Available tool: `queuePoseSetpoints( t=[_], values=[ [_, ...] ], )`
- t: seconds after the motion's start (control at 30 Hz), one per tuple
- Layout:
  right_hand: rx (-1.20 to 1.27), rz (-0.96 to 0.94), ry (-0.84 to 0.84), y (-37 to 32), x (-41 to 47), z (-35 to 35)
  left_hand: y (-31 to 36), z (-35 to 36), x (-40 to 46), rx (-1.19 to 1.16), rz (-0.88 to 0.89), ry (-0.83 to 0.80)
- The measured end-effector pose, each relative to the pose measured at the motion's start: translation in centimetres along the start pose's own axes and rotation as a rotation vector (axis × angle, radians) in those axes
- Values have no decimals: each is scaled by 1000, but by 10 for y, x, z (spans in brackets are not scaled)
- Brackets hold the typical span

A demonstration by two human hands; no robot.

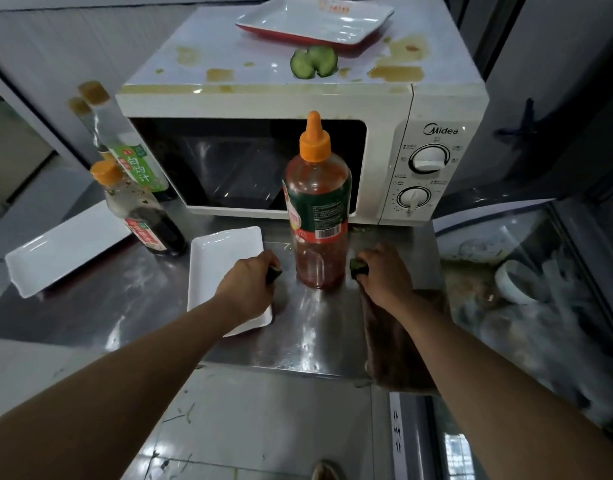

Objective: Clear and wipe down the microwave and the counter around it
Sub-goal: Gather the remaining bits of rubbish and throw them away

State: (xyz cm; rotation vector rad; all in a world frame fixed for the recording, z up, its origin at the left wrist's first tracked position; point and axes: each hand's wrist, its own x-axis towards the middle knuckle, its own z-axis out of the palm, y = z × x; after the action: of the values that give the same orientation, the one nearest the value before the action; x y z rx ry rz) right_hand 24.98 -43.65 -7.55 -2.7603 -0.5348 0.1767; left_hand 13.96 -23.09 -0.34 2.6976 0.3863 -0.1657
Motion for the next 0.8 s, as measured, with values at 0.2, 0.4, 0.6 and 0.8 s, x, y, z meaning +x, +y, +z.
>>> queuePoseSetpoints(
  t=[0.2,0.4,0.6,0.8],
  values=[
    [135,70,28,-8,-21,-25,0,-16,-7,-17,33,3],
    [227,109,118,-30,-54,-88,13,-47,-22,-13,86,67],
    [167,76,181,-60,-81,-154,32,-100,-39,-72,151,135],
    [107,33,248,-89,-95,-209,46,-146,-56,-112,262,188]
  ],
)
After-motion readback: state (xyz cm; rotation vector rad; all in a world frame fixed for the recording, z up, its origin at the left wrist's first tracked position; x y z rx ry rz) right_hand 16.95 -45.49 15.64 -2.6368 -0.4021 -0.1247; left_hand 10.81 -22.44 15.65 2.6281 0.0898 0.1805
